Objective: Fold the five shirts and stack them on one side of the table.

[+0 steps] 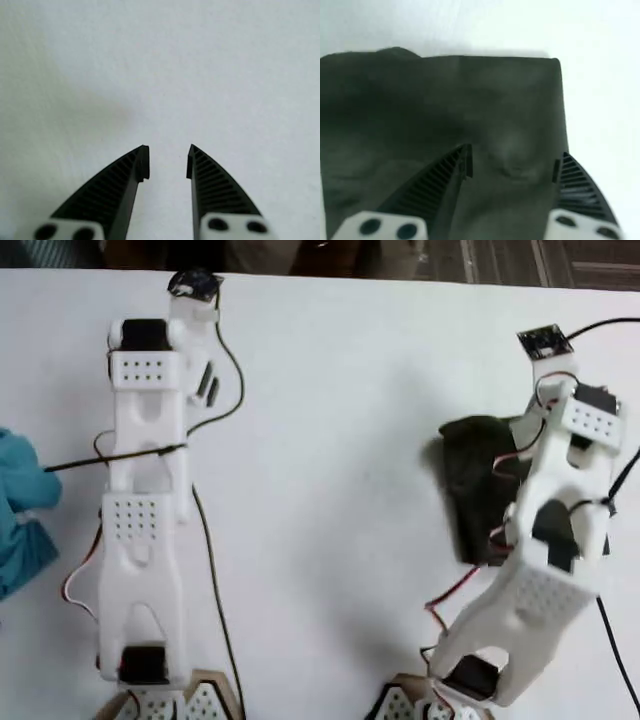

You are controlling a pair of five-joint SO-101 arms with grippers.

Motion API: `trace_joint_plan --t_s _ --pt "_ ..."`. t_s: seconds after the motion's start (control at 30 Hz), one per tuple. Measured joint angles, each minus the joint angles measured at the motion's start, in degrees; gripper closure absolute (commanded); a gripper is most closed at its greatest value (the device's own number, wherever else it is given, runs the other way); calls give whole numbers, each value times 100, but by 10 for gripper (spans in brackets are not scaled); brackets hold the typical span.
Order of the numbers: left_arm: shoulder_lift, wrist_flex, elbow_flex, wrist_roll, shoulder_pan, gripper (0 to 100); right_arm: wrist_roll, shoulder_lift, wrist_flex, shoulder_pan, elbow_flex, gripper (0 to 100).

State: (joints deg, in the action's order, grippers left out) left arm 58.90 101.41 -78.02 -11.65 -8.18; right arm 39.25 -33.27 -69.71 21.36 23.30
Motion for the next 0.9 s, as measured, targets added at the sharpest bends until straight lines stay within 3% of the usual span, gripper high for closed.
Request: trace_joint_plan --t_s 0.33,0.73,0.9 --pt "0 0 0 0 0 850 0 -2048 -237 -211 2444 739" --pt "0 0 0 0 0 850 9 -2998 -281 -308 3710 831" --pt "0 0 0 0 0 850 466 -3270 -255 -404 4167 844"
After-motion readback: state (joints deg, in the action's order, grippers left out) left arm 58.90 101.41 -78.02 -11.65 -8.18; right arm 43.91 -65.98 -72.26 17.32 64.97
